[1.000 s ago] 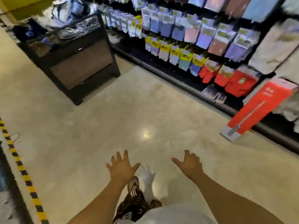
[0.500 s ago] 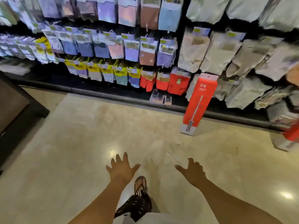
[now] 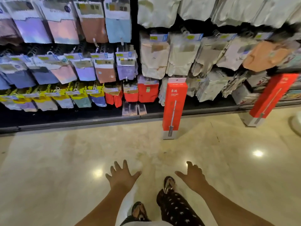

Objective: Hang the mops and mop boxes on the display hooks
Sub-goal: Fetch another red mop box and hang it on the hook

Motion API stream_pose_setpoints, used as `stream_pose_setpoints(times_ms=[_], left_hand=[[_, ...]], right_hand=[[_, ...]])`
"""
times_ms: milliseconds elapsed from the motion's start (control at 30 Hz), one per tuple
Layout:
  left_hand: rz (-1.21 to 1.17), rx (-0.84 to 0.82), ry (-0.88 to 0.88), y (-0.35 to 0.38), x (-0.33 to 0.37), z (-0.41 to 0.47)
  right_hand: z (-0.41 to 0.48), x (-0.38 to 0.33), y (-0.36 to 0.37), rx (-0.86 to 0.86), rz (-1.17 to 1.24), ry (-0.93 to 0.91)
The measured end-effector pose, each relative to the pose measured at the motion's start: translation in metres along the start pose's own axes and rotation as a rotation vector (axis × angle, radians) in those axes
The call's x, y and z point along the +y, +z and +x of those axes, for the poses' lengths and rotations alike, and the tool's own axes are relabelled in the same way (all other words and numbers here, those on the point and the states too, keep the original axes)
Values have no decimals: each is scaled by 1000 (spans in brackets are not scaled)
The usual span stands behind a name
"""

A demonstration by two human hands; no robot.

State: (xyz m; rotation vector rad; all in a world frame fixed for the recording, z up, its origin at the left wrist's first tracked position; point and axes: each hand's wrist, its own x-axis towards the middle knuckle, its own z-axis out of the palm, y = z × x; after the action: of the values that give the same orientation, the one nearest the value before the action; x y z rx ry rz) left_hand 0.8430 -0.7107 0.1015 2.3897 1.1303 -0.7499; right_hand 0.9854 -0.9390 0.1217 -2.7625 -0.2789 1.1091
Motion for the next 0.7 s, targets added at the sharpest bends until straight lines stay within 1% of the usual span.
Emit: stream_pose_setpoints(times_ms=[133,233,333,400,533,700], left_hand=[[34,-19,48,-9,51,40],[73,-16,48,-18,86,80],[73,-7,-7,-37,126,133],[14,-5,-50,-52,160,167],[-124,-7,-73,-79,234,212],[-369,16,10,-104,331,253]], right_hand=[[40,39,-31,11,-39,97],[91,50,-59,11,-78,80],[159,43,-99,15,0,58],[205,34,-132,20,79,39],[273,26,-203,8,232,-18],[347,26,-272,5,437,-12]])
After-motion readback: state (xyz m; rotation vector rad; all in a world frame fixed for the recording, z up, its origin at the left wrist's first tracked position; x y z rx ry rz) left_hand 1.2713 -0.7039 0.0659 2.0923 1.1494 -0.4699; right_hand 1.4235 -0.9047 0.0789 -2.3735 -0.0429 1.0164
